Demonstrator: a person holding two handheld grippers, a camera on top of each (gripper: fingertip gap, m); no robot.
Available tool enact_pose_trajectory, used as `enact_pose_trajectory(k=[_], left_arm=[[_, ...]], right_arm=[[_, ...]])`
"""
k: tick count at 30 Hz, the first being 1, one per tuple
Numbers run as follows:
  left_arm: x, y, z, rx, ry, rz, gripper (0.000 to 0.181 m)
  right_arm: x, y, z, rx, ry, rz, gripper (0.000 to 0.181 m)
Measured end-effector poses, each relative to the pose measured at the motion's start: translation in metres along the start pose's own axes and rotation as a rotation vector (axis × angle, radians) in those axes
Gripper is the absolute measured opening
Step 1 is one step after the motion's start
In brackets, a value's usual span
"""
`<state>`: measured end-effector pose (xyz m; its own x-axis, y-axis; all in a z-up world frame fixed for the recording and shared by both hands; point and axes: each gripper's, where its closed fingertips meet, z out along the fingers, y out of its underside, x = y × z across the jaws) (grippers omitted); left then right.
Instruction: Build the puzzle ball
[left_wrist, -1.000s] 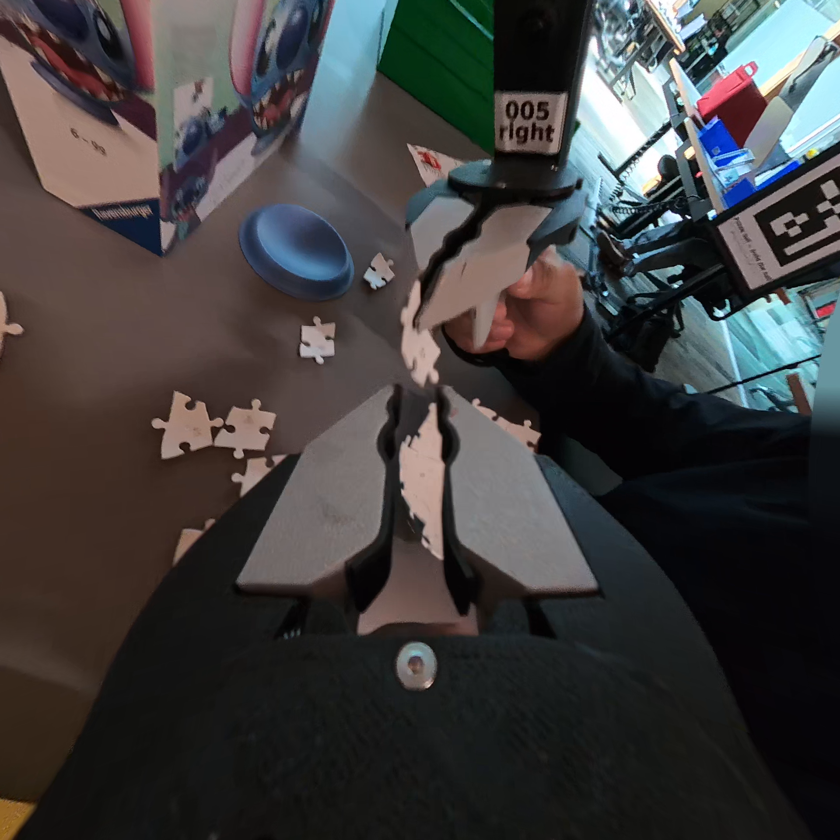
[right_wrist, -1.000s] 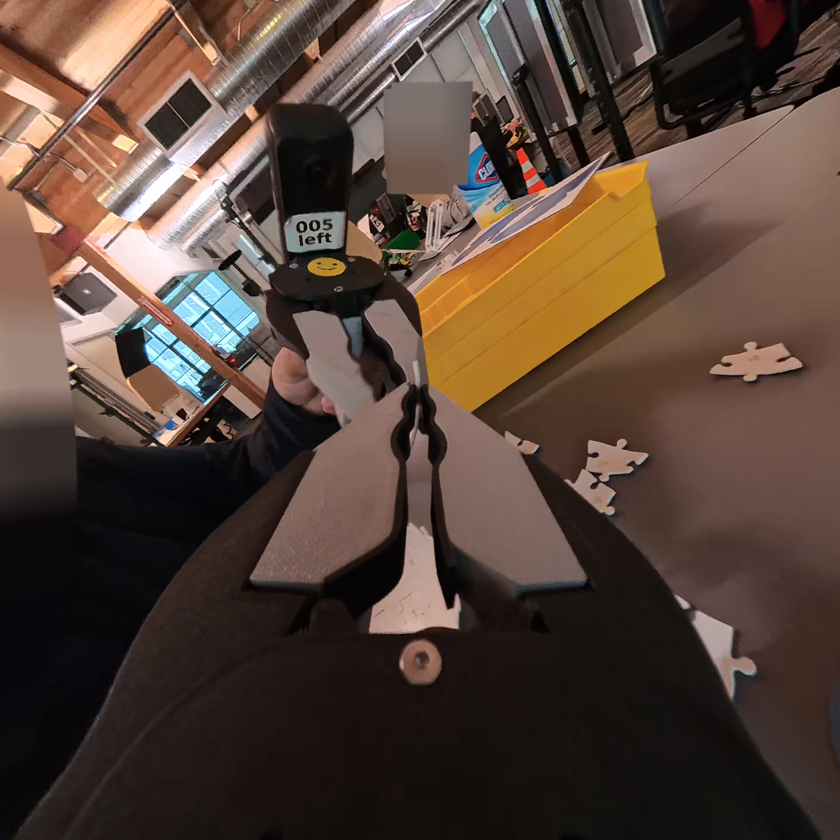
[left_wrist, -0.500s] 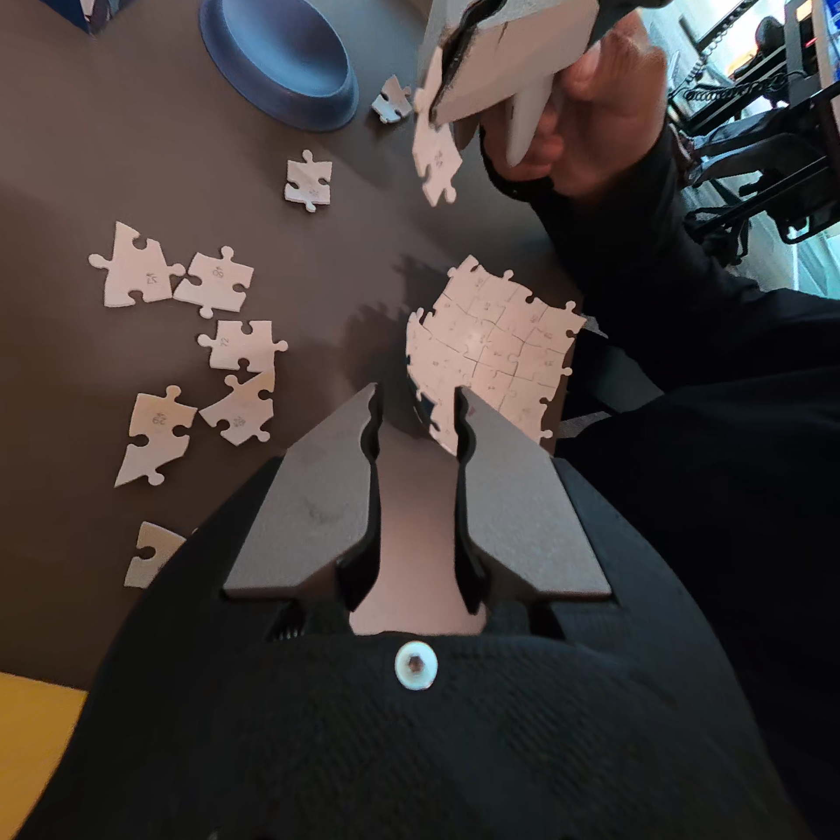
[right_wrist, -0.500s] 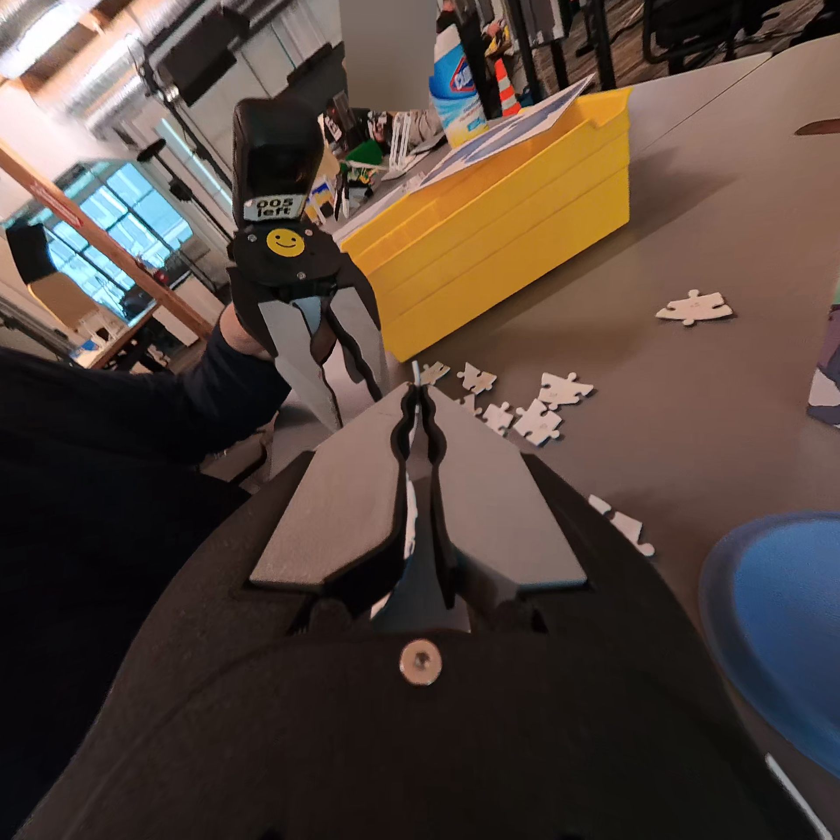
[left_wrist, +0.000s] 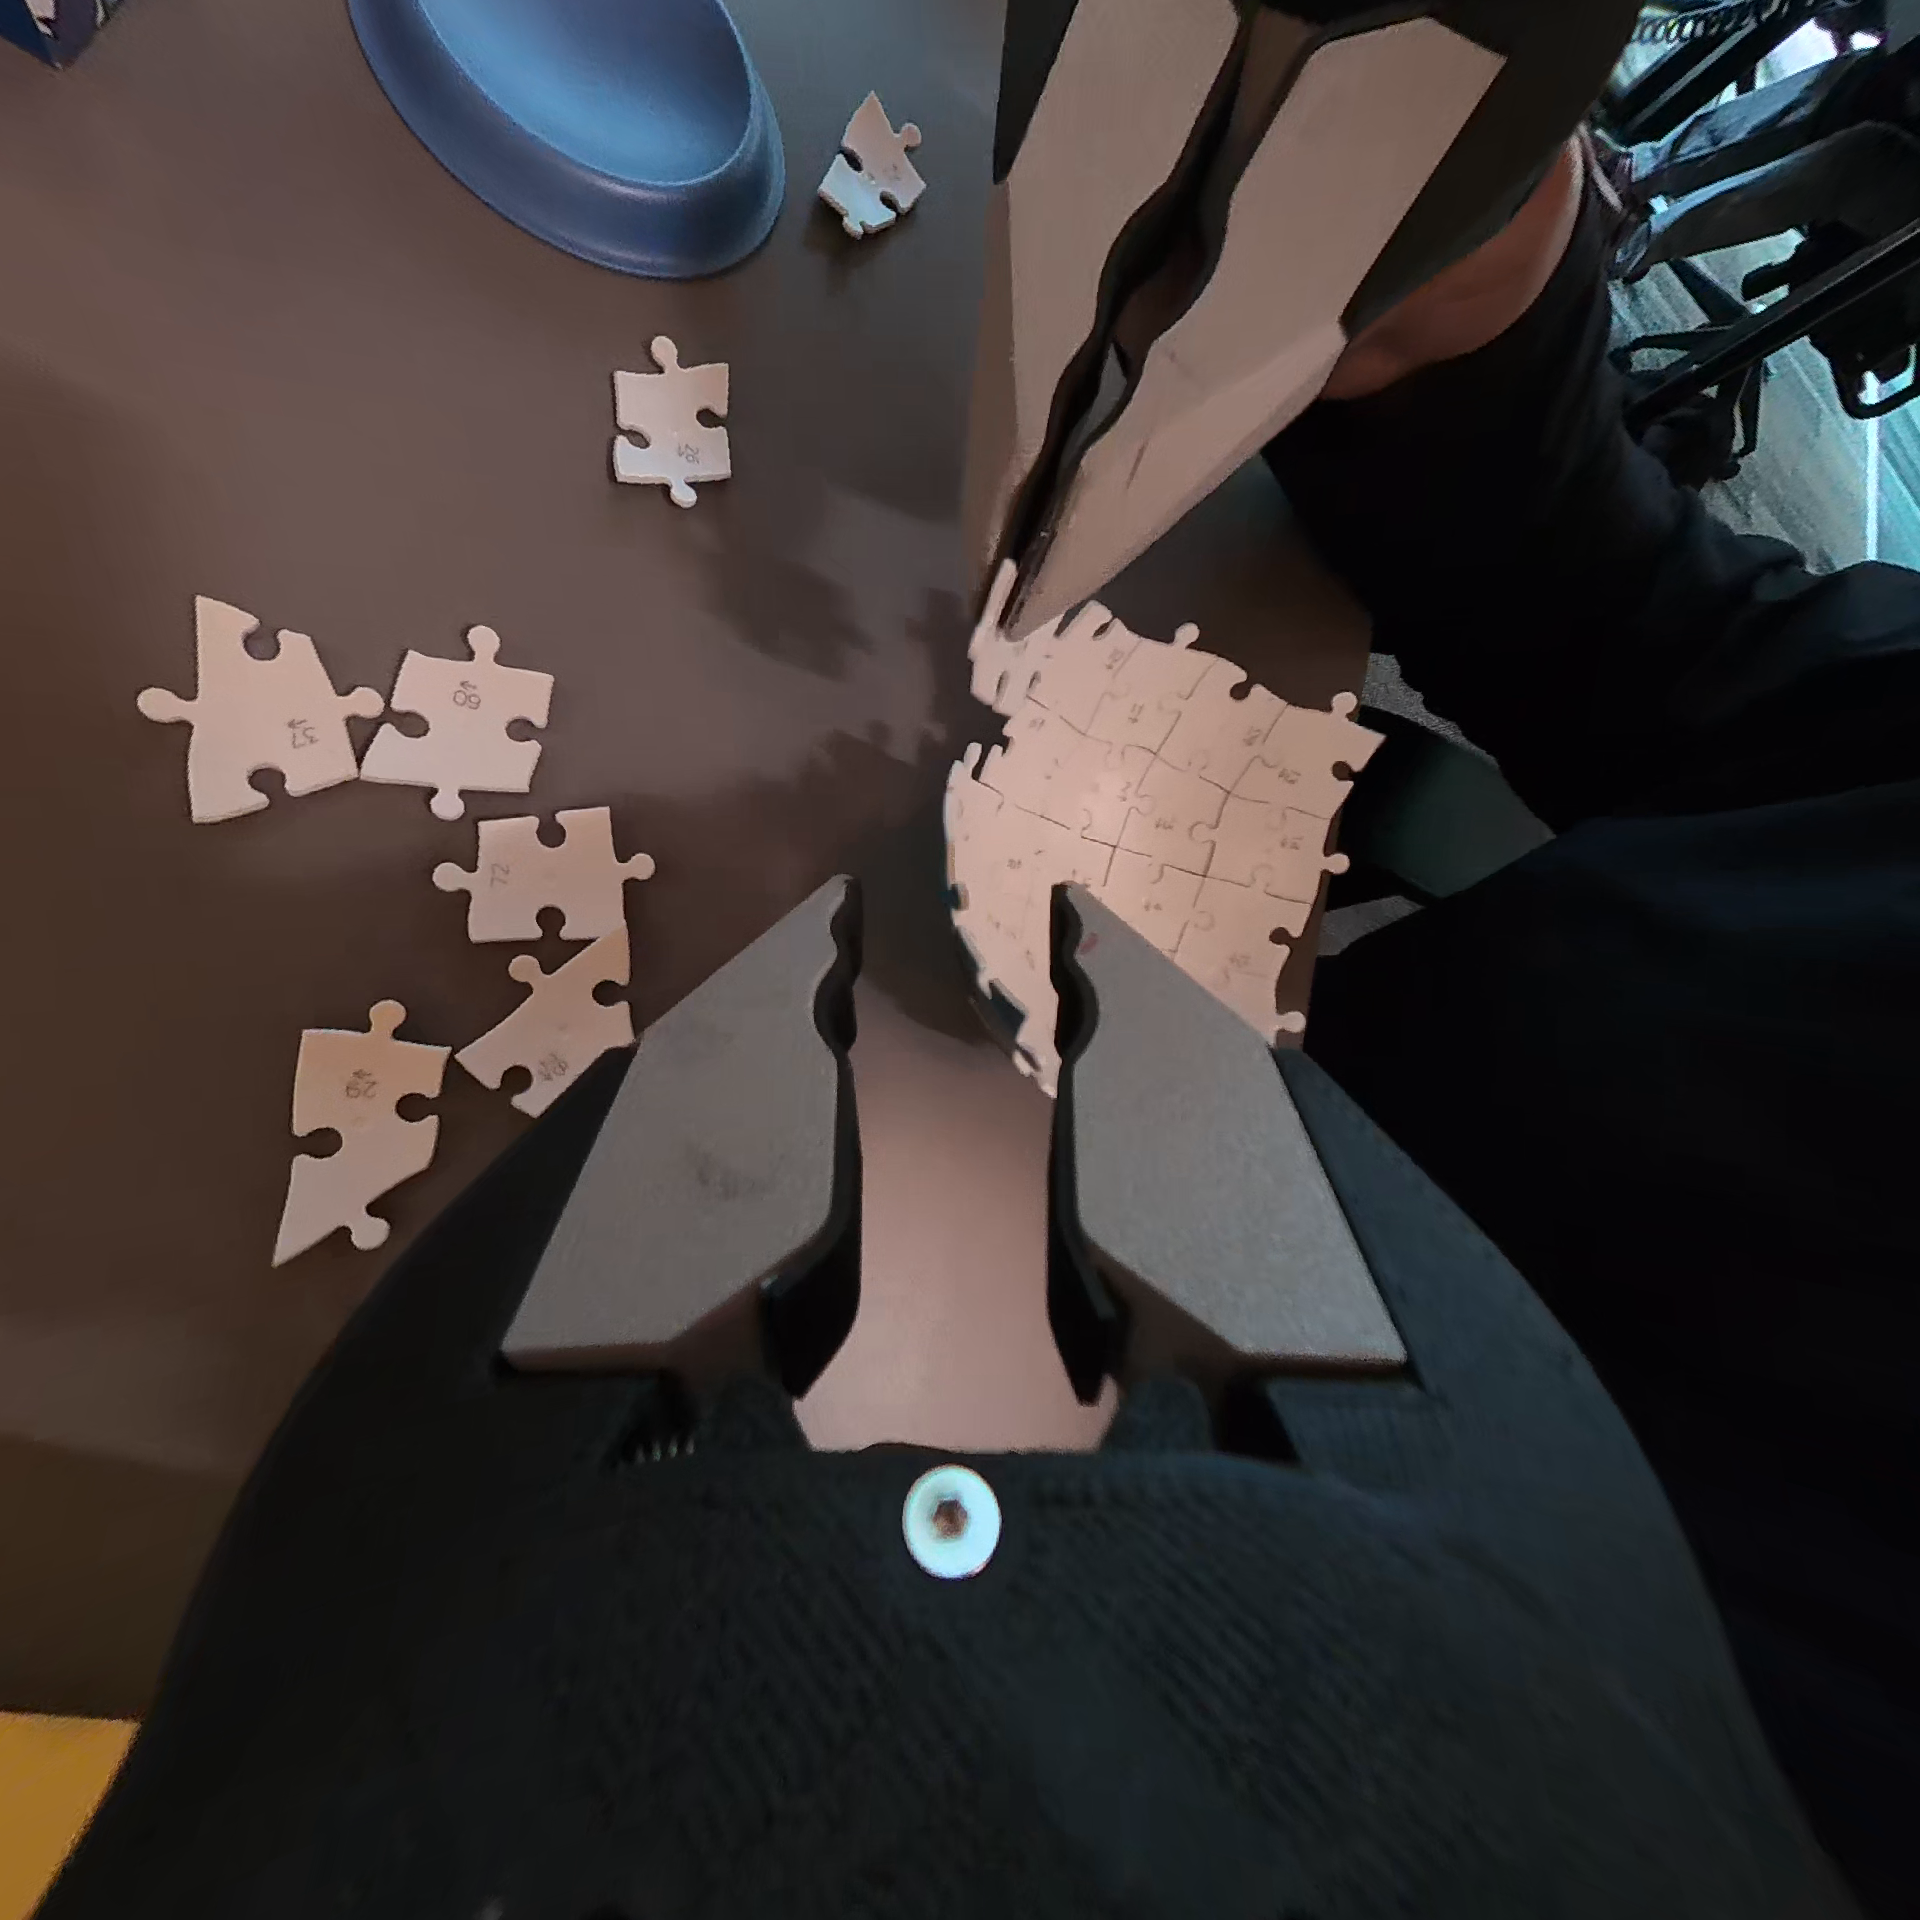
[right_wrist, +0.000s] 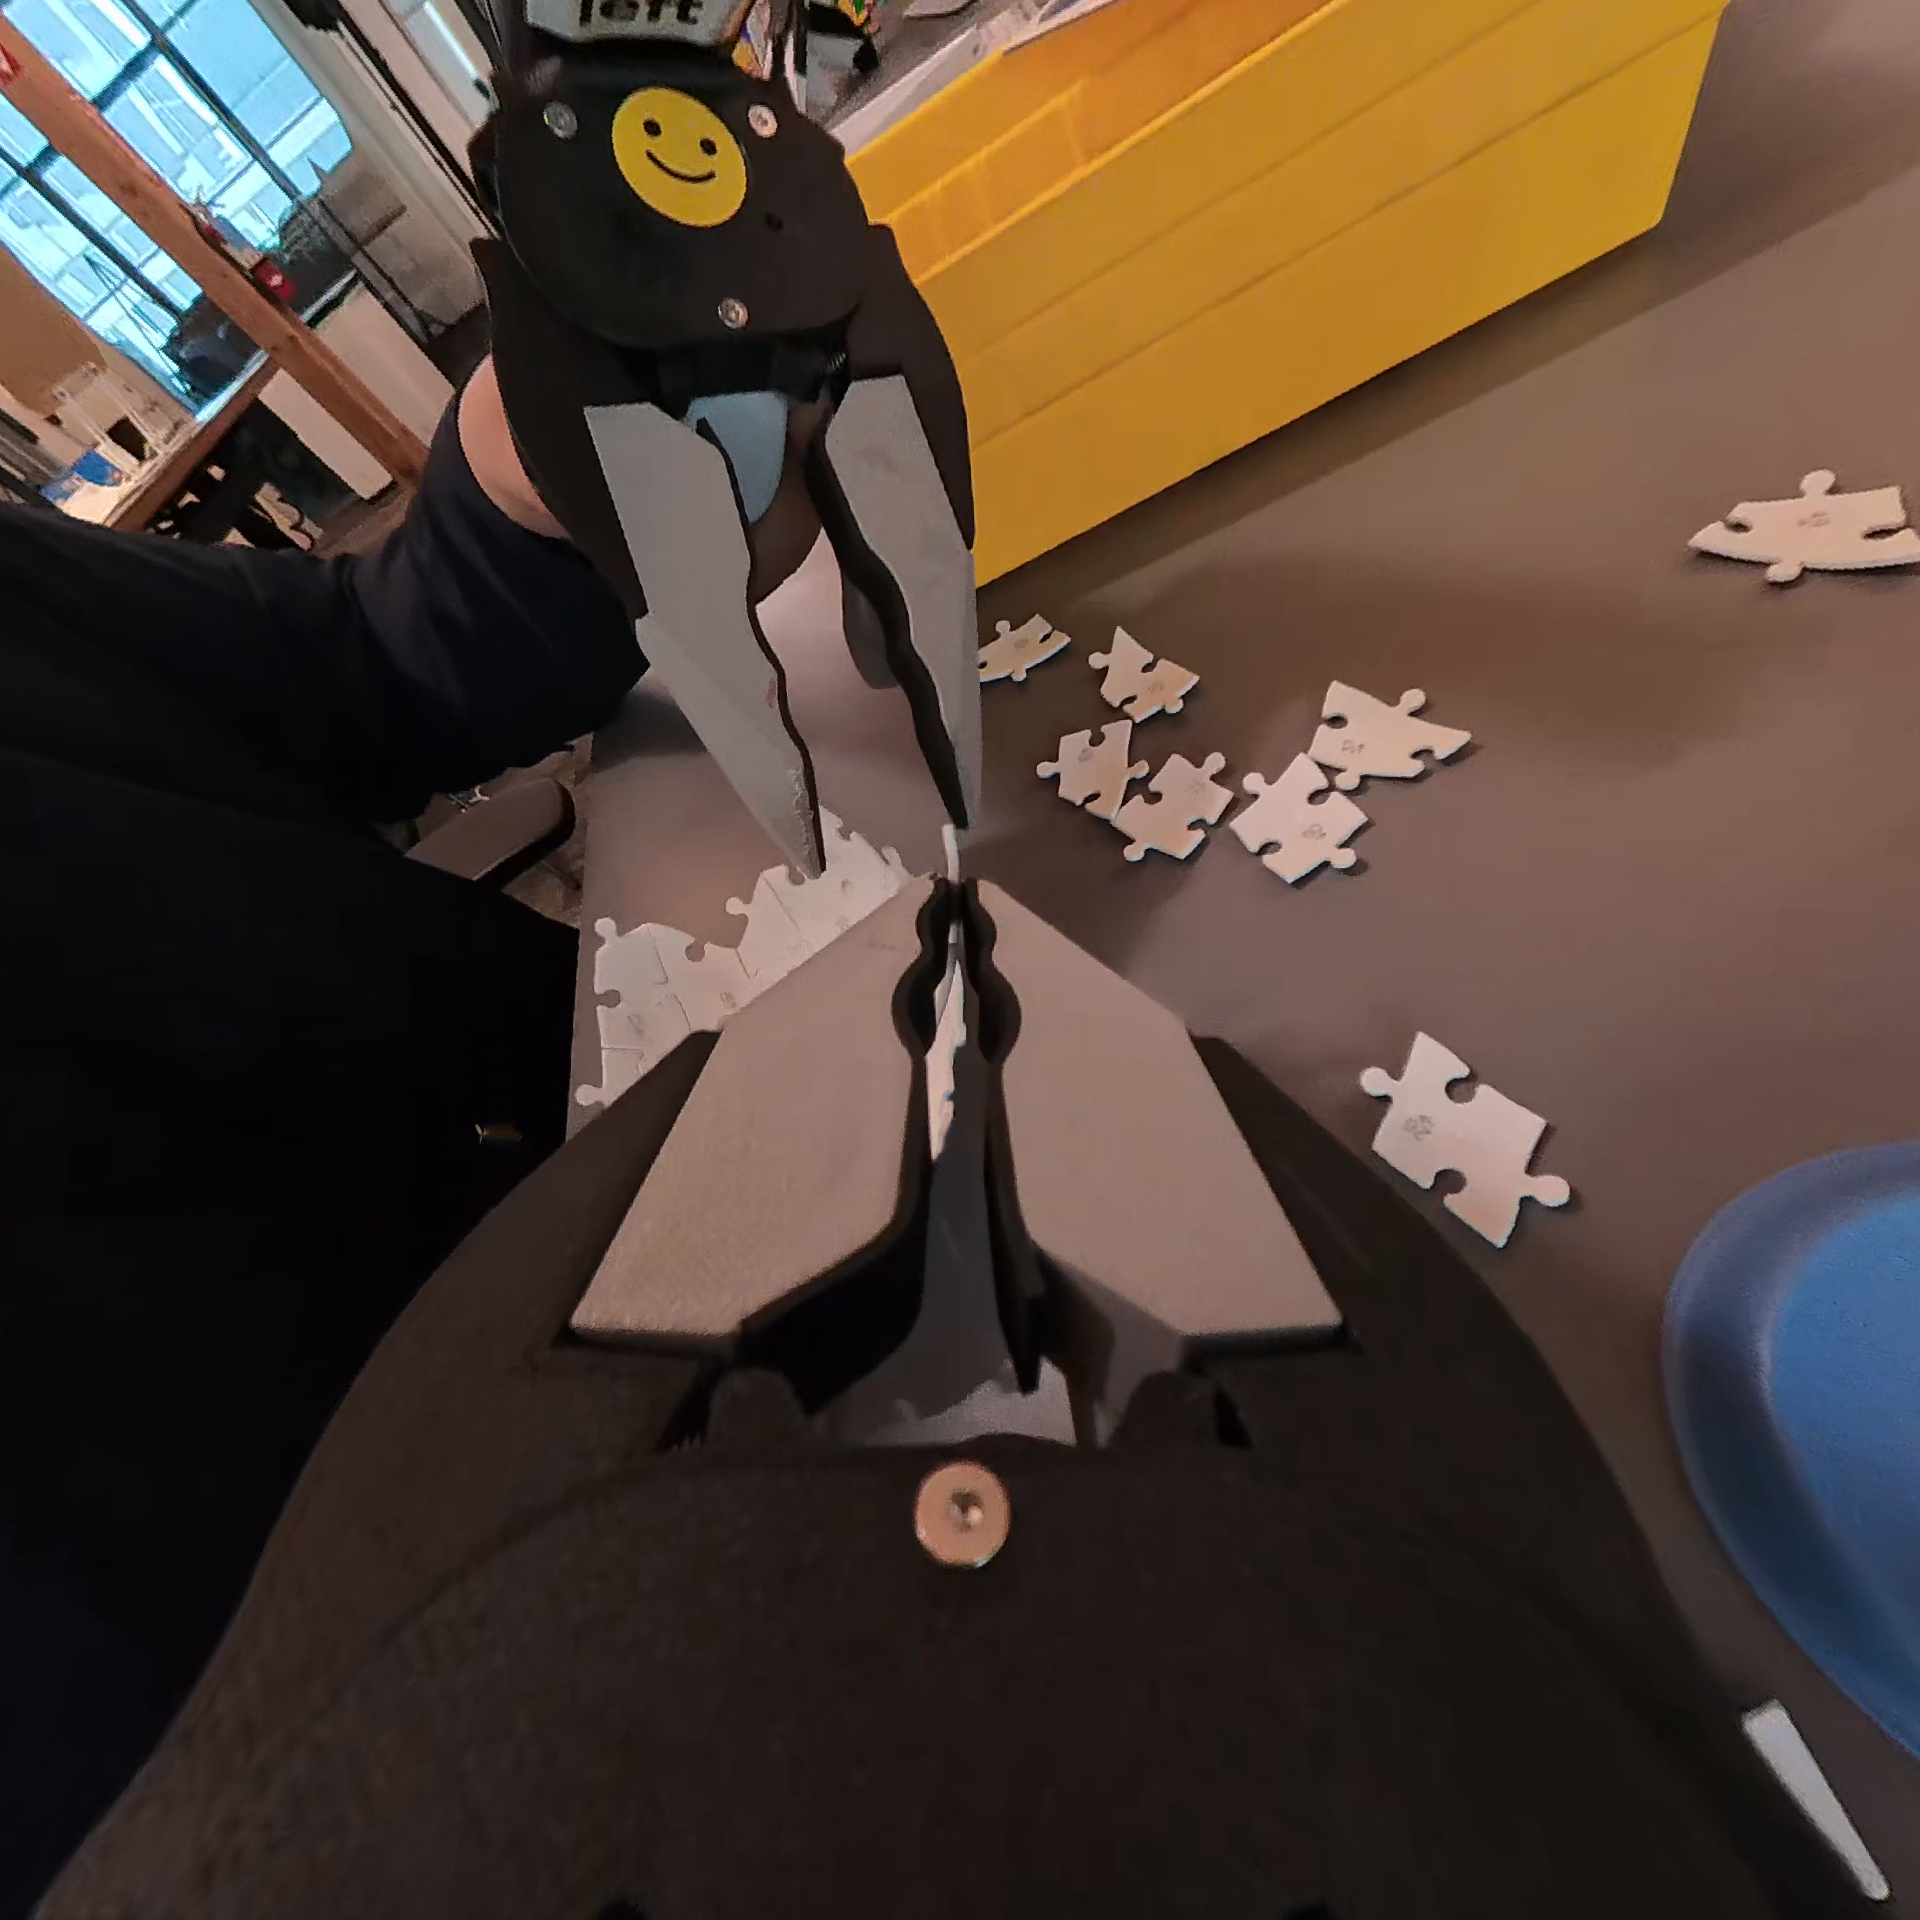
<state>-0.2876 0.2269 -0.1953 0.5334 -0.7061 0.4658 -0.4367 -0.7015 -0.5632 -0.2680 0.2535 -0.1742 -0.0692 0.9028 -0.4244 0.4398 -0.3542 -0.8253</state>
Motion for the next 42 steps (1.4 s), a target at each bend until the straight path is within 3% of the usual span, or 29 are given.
enact_pose_trajectory(k=[10,13,15,17,19,23,26,28,32,38,42], left_arm=[[-0.001,-0.018,-0.002,0.096,0.033,0.015,0.038],[0.011,-0.049,-0.029,0.318,0.013,0.129,0.018],[0.018,-0.073,-0.061,0.523,-0.118,0.276,0.007],[0.023,-0.088,-0.09,0.707,-0.276,0.398,0.008],[0.04,-0.089,-0.094,0.803,-0.273,0.538,0.015],[0.008,-0.082,-0.077,0.683,-0.376,0.409,0.01],[0.006,-0.073,-0.062,0.593,-0.245,0.306,0.028],[0.006,-0.07,-0.057,0.566,-0.197,0.267,0.03],[-0.004,-0.06,-0.046,0.492,-0.225,0.264,0.025],[-0.013,-0.059,-0.033,0.507,-0.229,0.217,0.028],[-0.016,-0.046,-0.021,0.417,-0.194,0.192,0.044]], right_arm=[[0.001,0.007,-0.001,-0.019,-0.007,-0.009,0.0],[-0.001,0.001,-0.004,0.011,-0.011,-0.02,0.0],[-0.004,-0.002,-0.005,0.028,-0.015,-0.032,0.0],[-0.005,-0.003,-0.006,0.034,-0.015,-0.038,0.0],[-0.005,-0.003,-0.005,0.028,-0.018,-0.04,0.0],[-0.004,0.001,-0.002,0.012,-0.006,-0.047,0.0],[-0.003,0.003,-0.002,0.01,-0.002,-0.04,0.0],[-0.002,0.004,-0.002,0.01,-0.001,-0.04,0.0],[-0.001,0.007,0.0,0.007,0.0,-0.04,0.0],[0.0,0.01,0.002,0.0,-0.002,-0.036,0.0],[0.001,0.014,0.003,-0.011,0.004,-0.041,0.0]])
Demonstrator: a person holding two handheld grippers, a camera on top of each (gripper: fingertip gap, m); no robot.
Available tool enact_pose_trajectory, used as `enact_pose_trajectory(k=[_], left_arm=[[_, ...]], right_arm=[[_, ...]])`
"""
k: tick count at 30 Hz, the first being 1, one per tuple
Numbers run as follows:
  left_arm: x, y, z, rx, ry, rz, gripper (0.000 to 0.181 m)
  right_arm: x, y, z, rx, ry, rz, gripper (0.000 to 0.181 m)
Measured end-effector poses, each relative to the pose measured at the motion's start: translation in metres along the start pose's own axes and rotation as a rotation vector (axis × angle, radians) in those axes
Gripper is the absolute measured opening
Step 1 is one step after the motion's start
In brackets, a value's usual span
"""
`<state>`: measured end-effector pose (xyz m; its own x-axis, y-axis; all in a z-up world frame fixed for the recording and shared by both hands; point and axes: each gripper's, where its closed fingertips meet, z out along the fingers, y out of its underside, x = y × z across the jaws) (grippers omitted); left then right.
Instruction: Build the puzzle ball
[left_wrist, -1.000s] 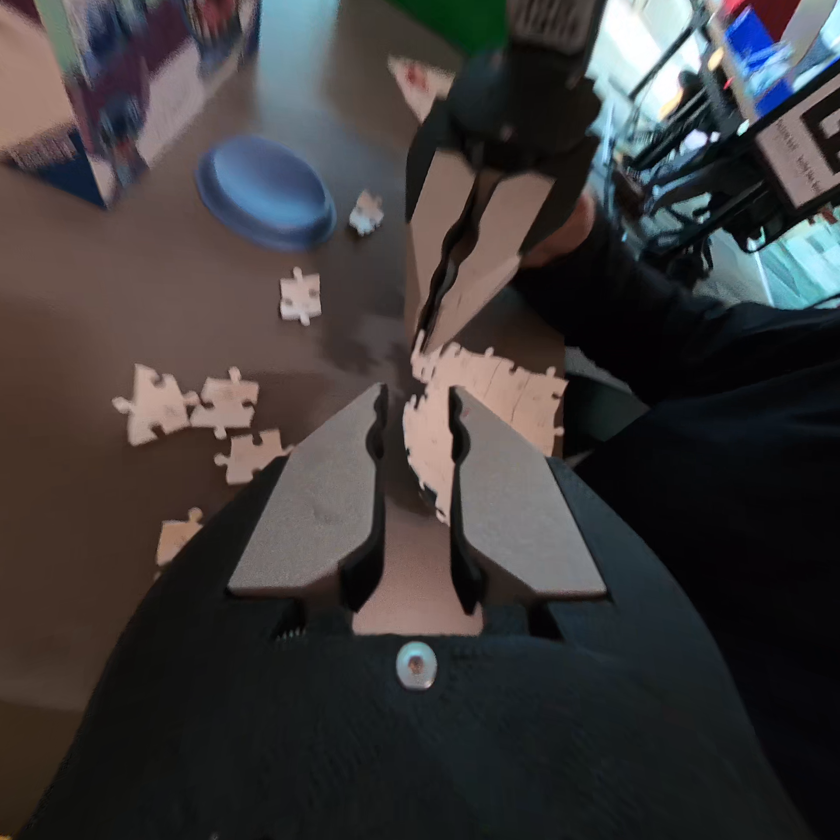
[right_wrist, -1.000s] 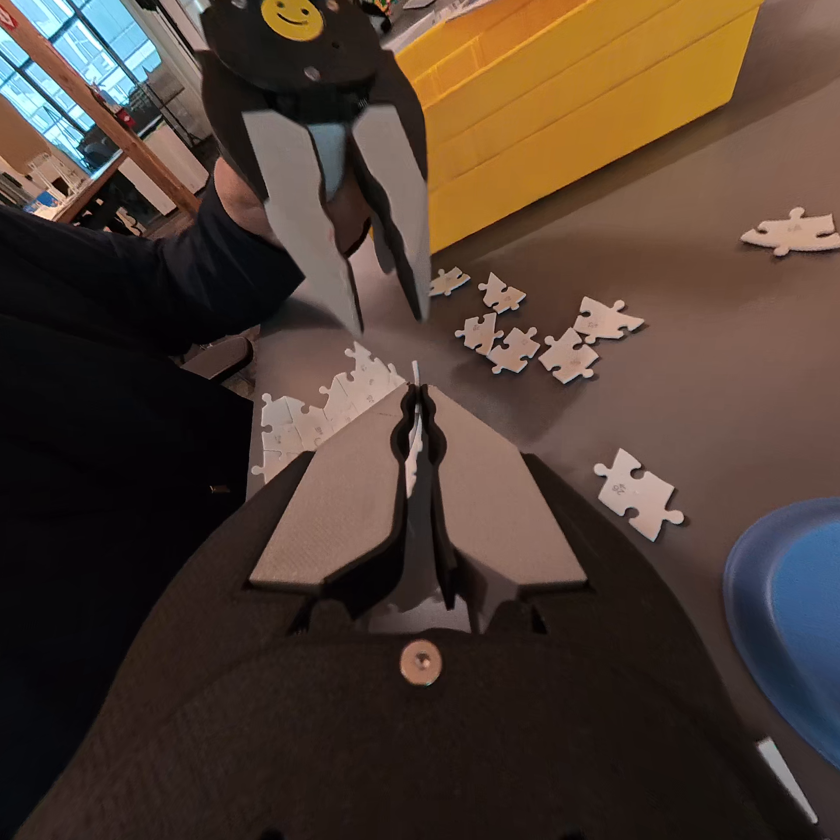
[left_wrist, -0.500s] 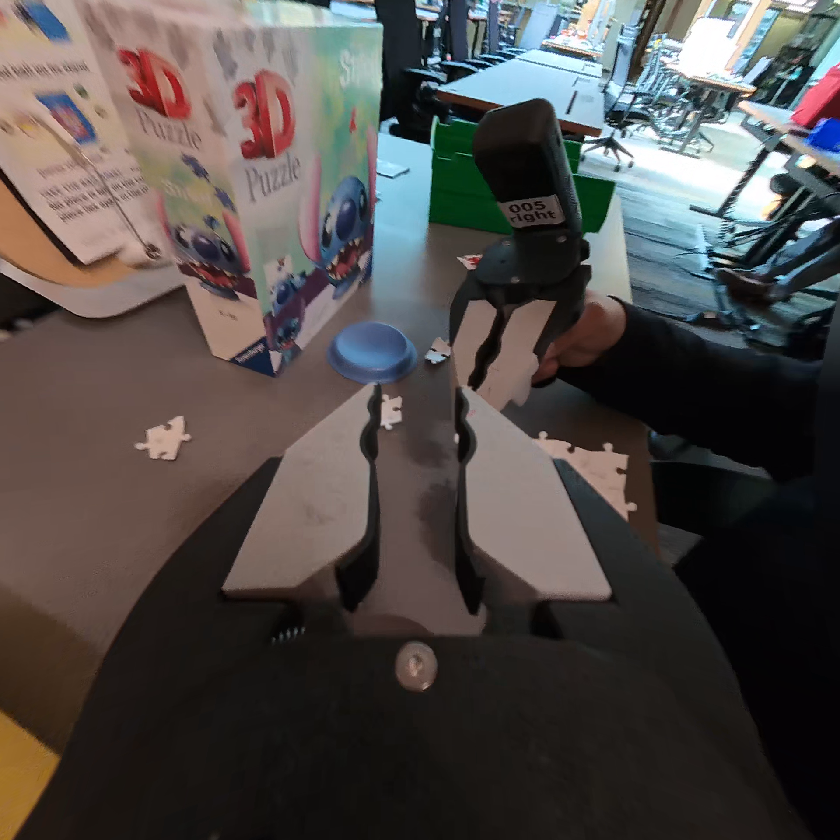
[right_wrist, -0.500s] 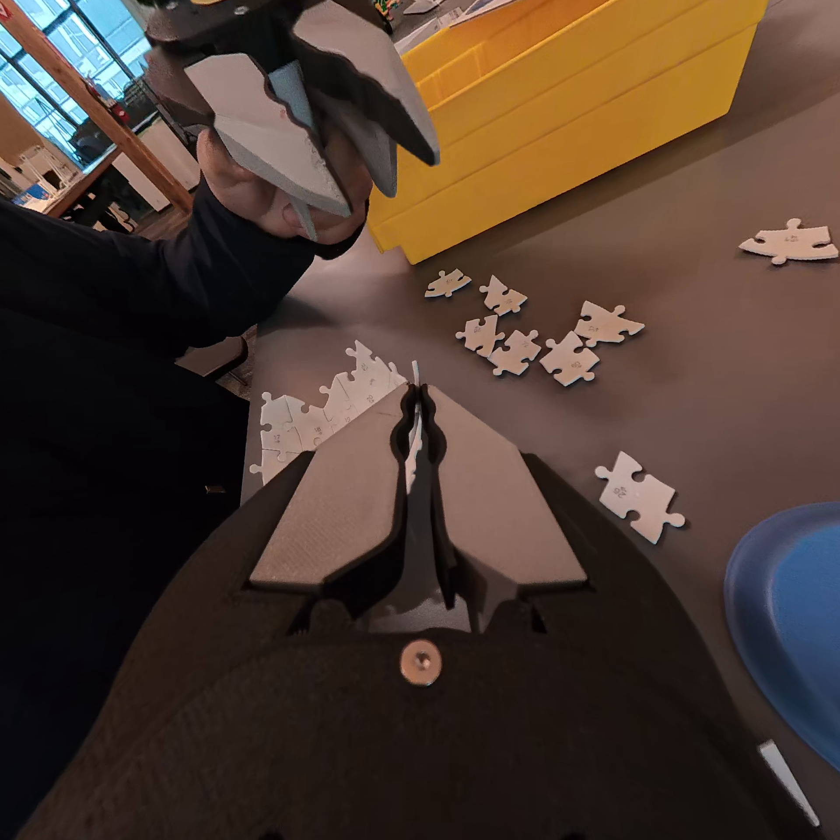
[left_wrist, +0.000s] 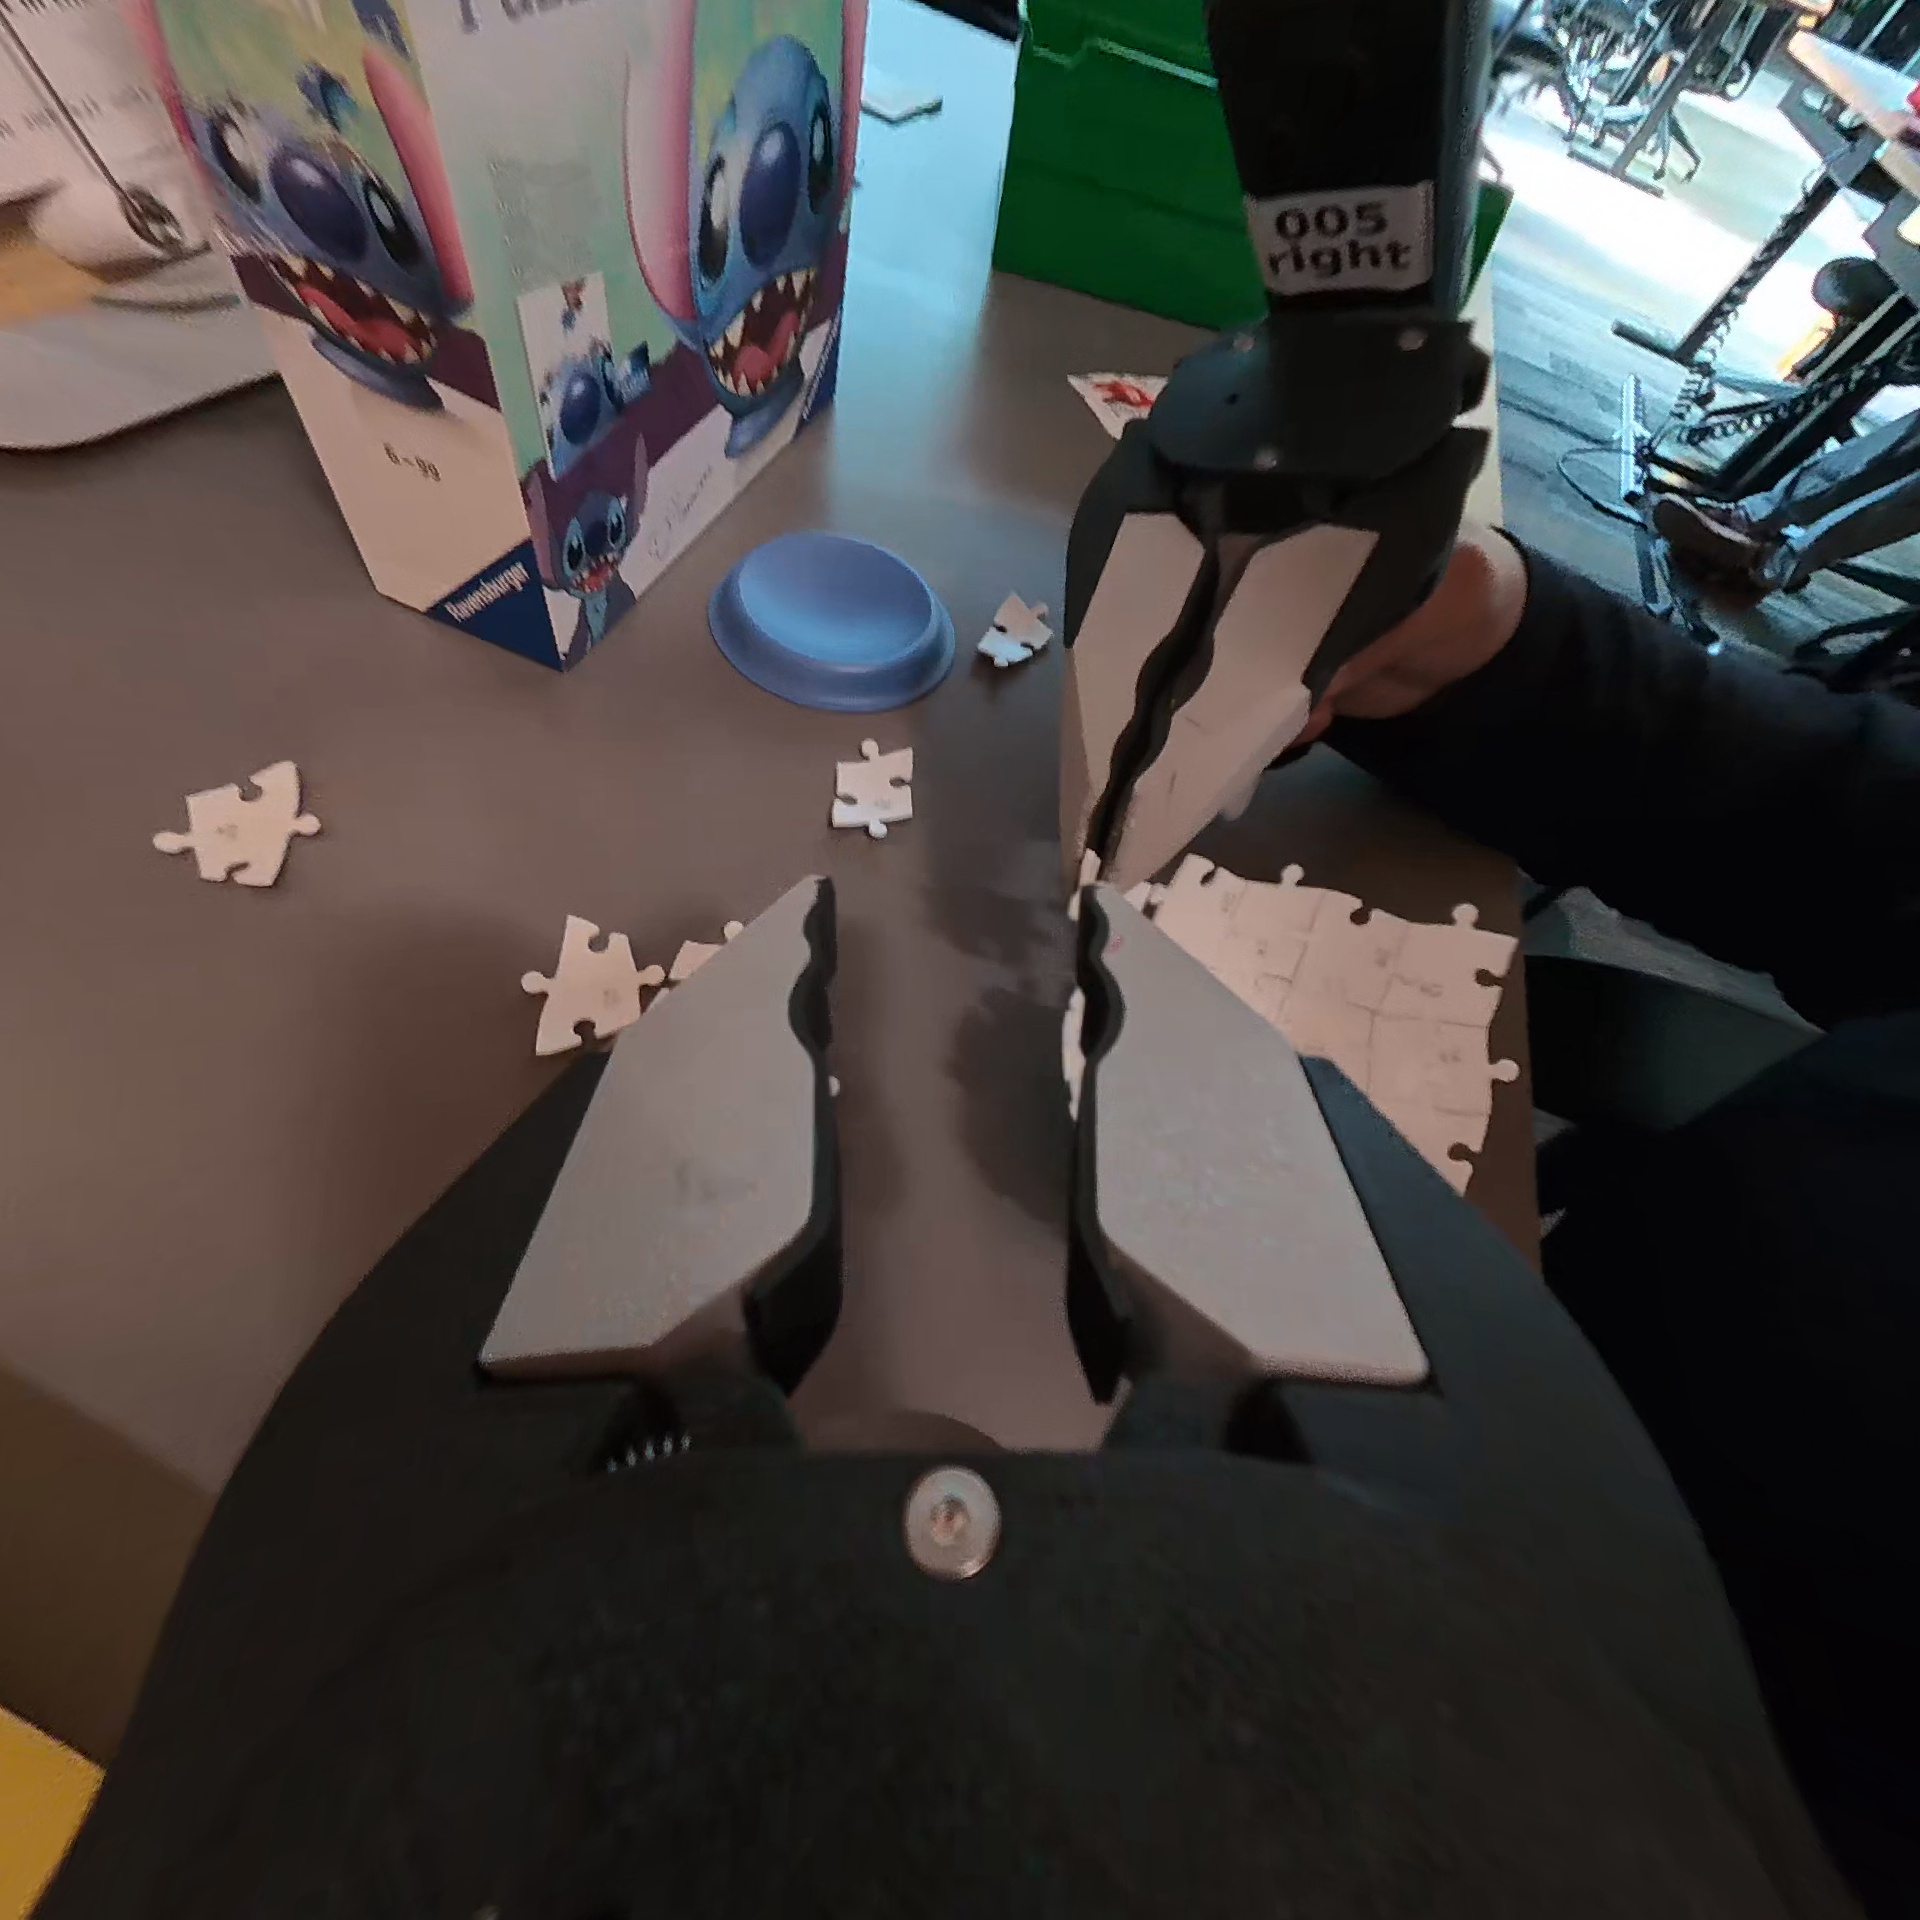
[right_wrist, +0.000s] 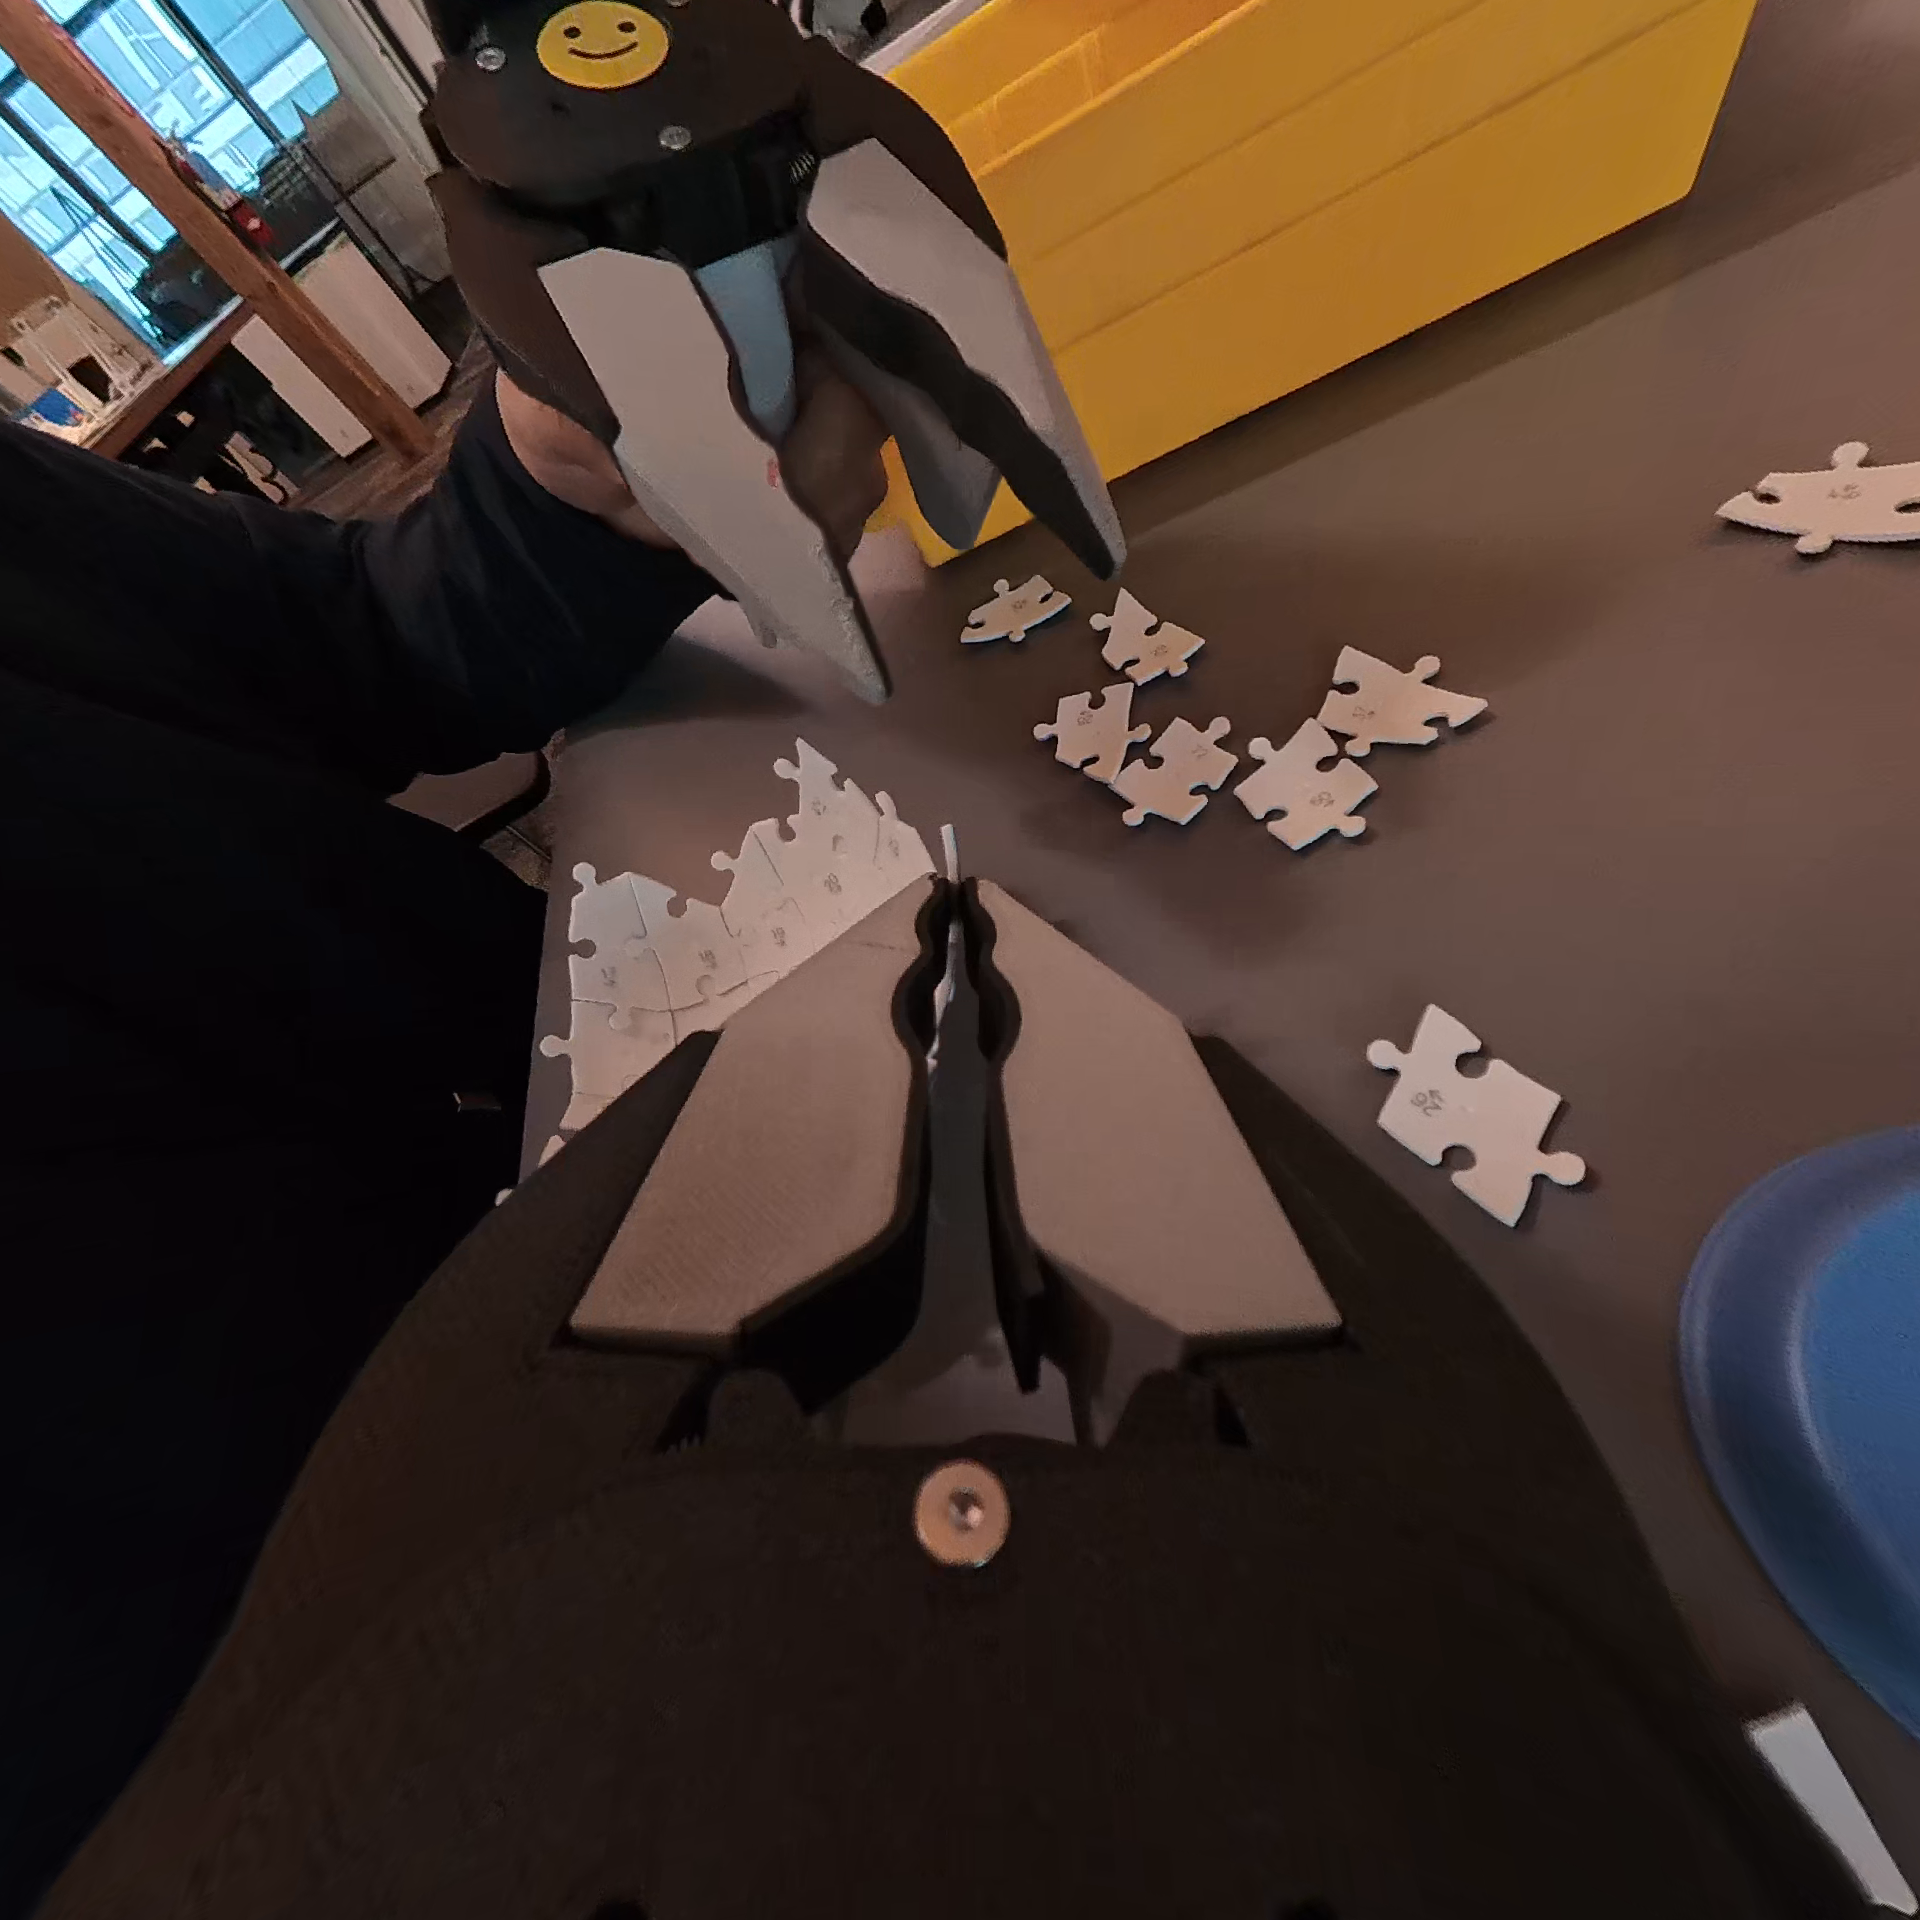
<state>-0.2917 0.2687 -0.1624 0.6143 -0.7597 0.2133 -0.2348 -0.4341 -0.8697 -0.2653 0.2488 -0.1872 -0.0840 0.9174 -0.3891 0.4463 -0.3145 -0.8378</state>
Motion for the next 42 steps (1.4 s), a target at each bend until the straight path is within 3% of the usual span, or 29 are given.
enact_pose_trajectory(k=[5,13,23,42], left_arm=[[0.004,0.006,0.0,-0.037,0.041,-0.014,0.046],[0.02,0.036,0.01,-0.256,0.145,-0.01,0.043],[0.031,0.056,0.016,-0.418,0.224,-0.005,0.041],[0.031,0.057,0.022,-0.441,0.301,-0.001,0.039]], right_arm=[[-0.001,-0.001,-0.001,0.016,-0.005,0.001,0.0],[-0.004,0.002,0.003,0.008,-0.01,-0.019,0.0],[-0.006,0.006,0.005,-0.006,-0.012,-0.045,0.0],[-0.003,0.014,0.008,-0.014,-0.012,-0.044,0.0]])
